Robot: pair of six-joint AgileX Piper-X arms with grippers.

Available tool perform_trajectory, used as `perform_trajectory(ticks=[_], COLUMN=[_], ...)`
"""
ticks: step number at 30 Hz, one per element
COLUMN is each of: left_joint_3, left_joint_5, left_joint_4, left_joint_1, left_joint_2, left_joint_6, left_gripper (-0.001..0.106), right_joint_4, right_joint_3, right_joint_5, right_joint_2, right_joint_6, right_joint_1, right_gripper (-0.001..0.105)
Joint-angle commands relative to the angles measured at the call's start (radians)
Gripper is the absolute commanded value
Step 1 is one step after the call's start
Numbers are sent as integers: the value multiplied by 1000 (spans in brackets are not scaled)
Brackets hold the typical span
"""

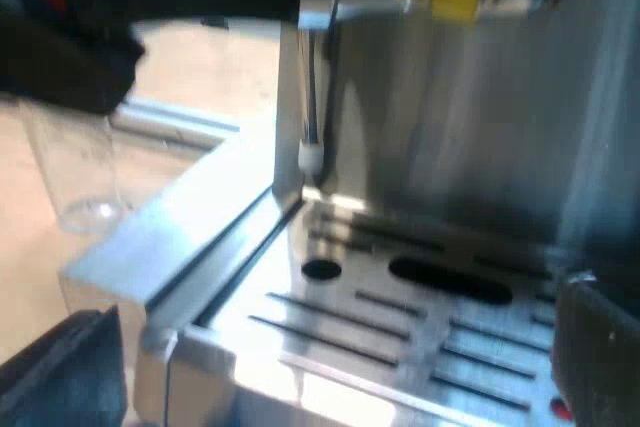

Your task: Put the handle in the coffee machine

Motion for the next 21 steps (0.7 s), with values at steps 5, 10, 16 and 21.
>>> perform_trajectory(ticks=[5, 10, 16, 21], left_joint_3=[-18, -18, -18, -18], left_joint_5=[75, 75, 65, 41], left_joint_4=[-36, -36, -42, -71], left_joint_1=[0, 0, 0, 14], left_joint_2=[-28, -28, -28, -28], left_joint_6=[5, 5, 3, -10], left_gripper=[0, 0, 0, 0], right_joint_4=[-131, -135, -135, -135], right_joint_3=[-35, -94, -172, -181], right_joint_5=[-1, -18, -21, 54], right_joint_2=[94, 149, 199, 232], right_joint_6=[-10, -10, -10, -10], right_joint_1=[-21, -78, -112, -113], right_gripper=[61, 46, 46, 44])
